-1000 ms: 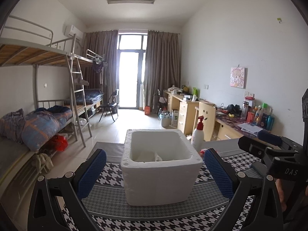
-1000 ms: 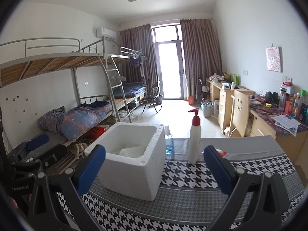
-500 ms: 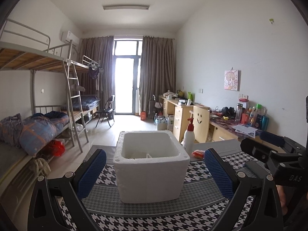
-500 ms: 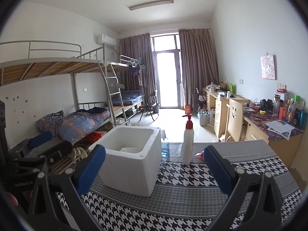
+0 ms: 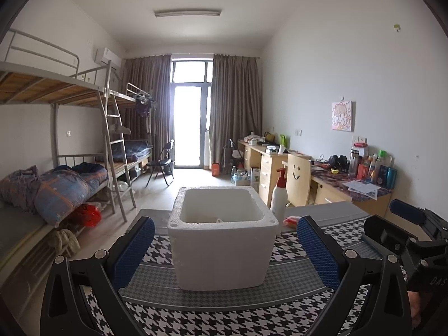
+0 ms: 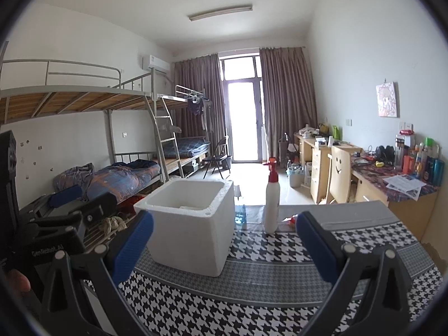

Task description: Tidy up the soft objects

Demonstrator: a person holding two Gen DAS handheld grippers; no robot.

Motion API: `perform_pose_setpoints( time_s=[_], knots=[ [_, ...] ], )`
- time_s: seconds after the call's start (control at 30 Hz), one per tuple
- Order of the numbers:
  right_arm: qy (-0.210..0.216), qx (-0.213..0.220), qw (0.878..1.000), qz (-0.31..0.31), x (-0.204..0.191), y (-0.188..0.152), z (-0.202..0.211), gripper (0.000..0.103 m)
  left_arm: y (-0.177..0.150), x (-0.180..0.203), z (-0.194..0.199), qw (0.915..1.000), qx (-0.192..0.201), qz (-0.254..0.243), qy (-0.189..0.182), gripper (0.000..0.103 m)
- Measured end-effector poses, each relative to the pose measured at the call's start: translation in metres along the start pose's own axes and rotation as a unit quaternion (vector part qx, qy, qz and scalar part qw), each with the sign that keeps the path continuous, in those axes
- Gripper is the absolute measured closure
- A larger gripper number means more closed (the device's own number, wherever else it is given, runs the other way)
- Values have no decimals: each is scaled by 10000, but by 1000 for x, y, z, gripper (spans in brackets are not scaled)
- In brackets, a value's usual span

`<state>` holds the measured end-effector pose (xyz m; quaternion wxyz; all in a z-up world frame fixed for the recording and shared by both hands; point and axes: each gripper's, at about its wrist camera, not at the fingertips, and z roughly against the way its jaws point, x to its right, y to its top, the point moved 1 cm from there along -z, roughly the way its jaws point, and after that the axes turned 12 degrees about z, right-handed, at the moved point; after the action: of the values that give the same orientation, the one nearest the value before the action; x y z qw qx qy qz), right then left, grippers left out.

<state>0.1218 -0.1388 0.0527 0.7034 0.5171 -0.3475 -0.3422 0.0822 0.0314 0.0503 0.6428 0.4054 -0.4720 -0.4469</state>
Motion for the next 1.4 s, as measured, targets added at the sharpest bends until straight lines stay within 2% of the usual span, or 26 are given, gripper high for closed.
perform_pose_setpoints(
  time_s=[0.2,0.63,1.4],
  knots=[
    [-68,-17,10000,14,2,-8,0,0,-7,2,1,9999,50,-79,77,1],
    [9,260,9996,133,-8,-20,14,0,-23,-11,13,9998,212,52,-24,1],
    [-260,111,9996,50,-11,-41,11,0,-42,-14,8,9998,181,21,-1,1]
  ],
)
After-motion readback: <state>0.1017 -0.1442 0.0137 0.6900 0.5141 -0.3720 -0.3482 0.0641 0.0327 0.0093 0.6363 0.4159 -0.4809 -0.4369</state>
